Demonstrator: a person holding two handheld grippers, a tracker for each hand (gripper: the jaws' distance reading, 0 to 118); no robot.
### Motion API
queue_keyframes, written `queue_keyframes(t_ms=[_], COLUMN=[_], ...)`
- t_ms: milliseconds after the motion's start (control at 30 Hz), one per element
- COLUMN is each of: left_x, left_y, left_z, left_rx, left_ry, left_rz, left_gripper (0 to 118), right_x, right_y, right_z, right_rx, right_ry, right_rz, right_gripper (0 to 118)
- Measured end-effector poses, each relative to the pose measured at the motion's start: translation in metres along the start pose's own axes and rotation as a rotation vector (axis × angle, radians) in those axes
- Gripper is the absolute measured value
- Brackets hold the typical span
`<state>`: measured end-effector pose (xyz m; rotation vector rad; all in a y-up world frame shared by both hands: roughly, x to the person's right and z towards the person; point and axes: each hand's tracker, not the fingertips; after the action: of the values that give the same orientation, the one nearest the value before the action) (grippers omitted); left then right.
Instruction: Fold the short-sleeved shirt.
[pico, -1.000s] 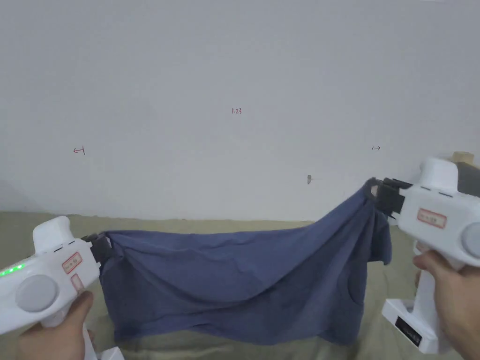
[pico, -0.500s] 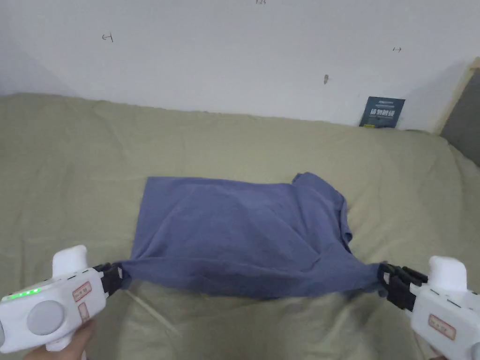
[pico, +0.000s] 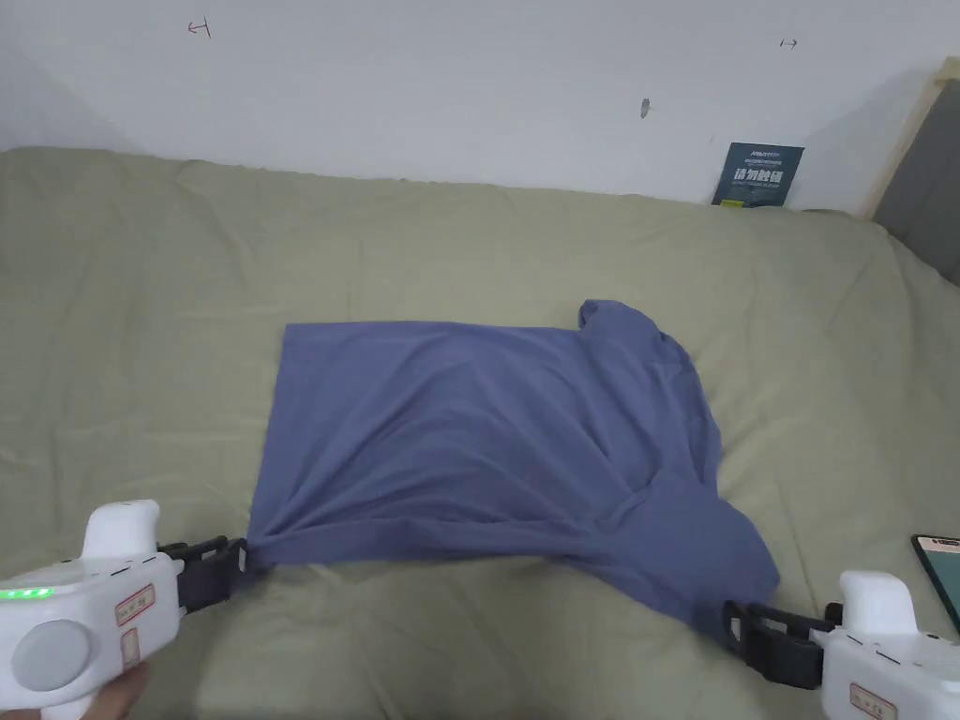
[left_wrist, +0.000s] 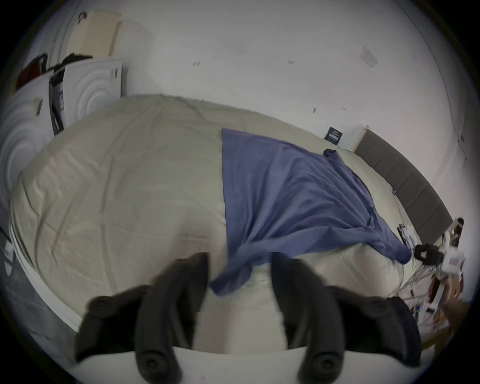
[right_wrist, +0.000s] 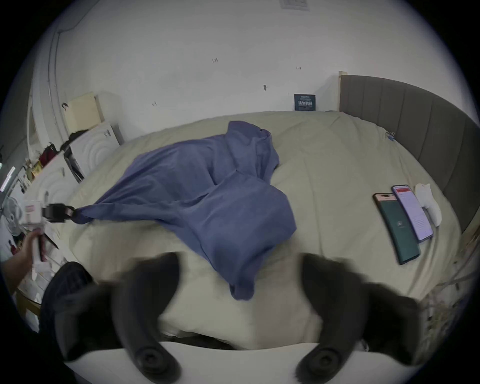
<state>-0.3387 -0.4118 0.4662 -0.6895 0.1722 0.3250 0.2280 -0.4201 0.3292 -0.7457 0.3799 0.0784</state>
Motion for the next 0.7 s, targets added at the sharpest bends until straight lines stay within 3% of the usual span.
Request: queue_keyframes(t_ms=[100,200,267,333,367,400,433,467,500,533,600,700], left_x=[0.006,0.016,0.026,0.032,0.025,0.025,0.026,0.024,0.02,0.018,0.01,0.003], left_y=[0.001,-0.002,-0.003,-0.008,-0.012,-0.013,-0.014,-0.014,-0.013,-0.013,-0.009,-0.008], left_z=[0.043,0.096,0.122,0.133,0.13,0.128,0.127,0.117,0.108,0.103,0.083,0.047], left_rx=[0.086,0.228,0.245,0.281,0.285,0.269,0.251,0.224,0.205,0.197,0.092,-0.012], left_ry=[-0.006,-0.029,-0.021,0.035,0.074,0.094,0.113,0.114,0.133,0.122,0.033,-0.008], left_rz=[-0.078,-0.127,-0.175,-0.207,-0.221,-0.24,-0.255,-0.26,-0.263,-0.257,-0.218,-0.224], left_gripper=[81,82,81,81,79,70,54,29,0,0,0,0], right_x=[-0.017,-0.049,-0.069,-0.082,-0.083,-0.082,-0.079,-0.076,-0.07,-0.069,-0.075,-0.075], right_y=[0.008,0.011,0.008,0.004,0.002,0.002,0.0,-0.003,-0.003,-0.004,-0.01,-0.007], right_z=[0.036,0.082,0.101,0.101,0.099,0.095,0.094,0.091,0.089,0.087,0.091,0.09], right_rx=[0.132,0.28,0.312,0.259,0.183,0.141,0.134,0.11,0.094,0.066,0.125,0.117], right_ry=[-0.03,-0.055,-0.112,-0.237,-0.187,-0.106,-0.049,-0.016,0.02,0.035,-0.077,-0.057], right_rz=[0.159,0.328,0.36,0.345,0.285,0.212,0.119,0.015,-0.006,0.007,0.074,0.099], right_gripper=[107,107,107,106,104,79,30,0,0,0,0,0])
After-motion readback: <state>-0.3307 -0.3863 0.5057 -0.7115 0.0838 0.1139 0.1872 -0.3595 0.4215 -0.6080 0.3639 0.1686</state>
